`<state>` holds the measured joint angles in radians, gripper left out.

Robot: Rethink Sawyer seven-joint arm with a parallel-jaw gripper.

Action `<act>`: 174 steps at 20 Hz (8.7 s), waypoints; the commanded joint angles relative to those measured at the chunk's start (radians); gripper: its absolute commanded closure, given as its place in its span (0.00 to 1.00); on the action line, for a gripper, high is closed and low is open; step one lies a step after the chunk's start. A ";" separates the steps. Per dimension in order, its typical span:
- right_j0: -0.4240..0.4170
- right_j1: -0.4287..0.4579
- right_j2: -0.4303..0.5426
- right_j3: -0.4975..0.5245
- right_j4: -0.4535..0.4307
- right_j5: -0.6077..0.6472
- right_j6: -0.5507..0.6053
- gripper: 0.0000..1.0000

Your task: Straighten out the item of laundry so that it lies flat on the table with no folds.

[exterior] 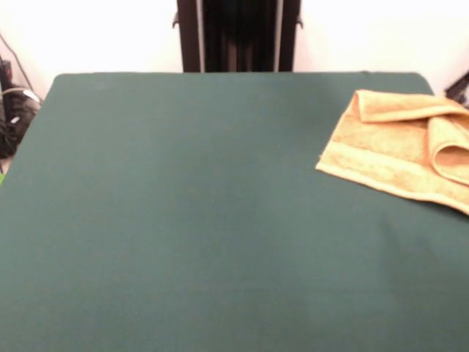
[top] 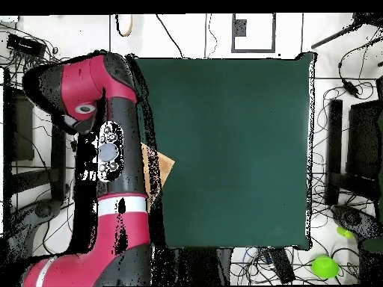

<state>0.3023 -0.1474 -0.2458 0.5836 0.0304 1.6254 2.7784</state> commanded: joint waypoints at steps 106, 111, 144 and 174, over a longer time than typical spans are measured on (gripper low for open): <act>-0.223 -0.037 0.300 0.697 -0.087 -0.662 -0.142 1.00; -0.218 -0.056 0.307 0.717 -0.068 -0.648 -0.125 1.00; -0.216 0.061 0.136 0.594 -0.351 -0.702 -0.210 1.00; -0.283 0.049 0.139 0.606 -0.527 -0.785 -0.231 1.00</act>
<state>0.0685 -0.2153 -0.0814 1.1468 -0.3365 1.0273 2.6721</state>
